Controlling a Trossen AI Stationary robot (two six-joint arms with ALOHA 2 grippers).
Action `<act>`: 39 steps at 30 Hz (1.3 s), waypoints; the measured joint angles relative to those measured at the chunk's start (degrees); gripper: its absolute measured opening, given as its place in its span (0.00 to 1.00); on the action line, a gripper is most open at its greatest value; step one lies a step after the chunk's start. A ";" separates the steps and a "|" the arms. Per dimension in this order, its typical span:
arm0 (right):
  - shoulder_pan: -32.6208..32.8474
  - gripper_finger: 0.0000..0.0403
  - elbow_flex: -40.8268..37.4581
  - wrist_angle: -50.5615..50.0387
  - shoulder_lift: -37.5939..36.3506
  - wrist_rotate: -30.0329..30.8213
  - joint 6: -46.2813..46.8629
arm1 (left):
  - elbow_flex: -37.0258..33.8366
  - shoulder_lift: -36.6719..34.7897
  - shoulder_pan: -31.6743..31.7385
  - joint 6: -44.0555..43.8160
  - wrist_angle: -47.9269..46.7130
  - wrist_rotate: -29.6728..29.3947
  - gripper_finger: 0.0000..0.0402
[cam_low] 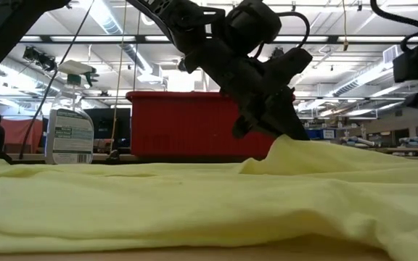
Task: Fold Laundry from Bin
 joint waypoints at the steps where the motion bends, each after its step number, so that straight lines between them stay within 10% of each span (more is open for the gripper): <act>1: -0.43 0.34 -0.20 -0.34 0.00 -0.69 0.00 | 0.00 0.02 0.00 -0.94 -0.07 -0.02 0.12; 24: -7.73 0.24 -2.32 -1.16 0.00 -2.49 -1.41 | 0.07 1.31 0.59 -8.03 1.38 -0.02 0.46; 31: -8.94 0.03 -2.32 -1.06 0.00 -6.41 -2.78 | -0.01 2.30 2.96 -11.53 1.89 2.03 0.47; 39: -8.99 0.01 -2.10 -1.30 -0.23 -8.14 -2.73 | -0.04 2.85 2.79 -11.39 4.21 2.16 0.47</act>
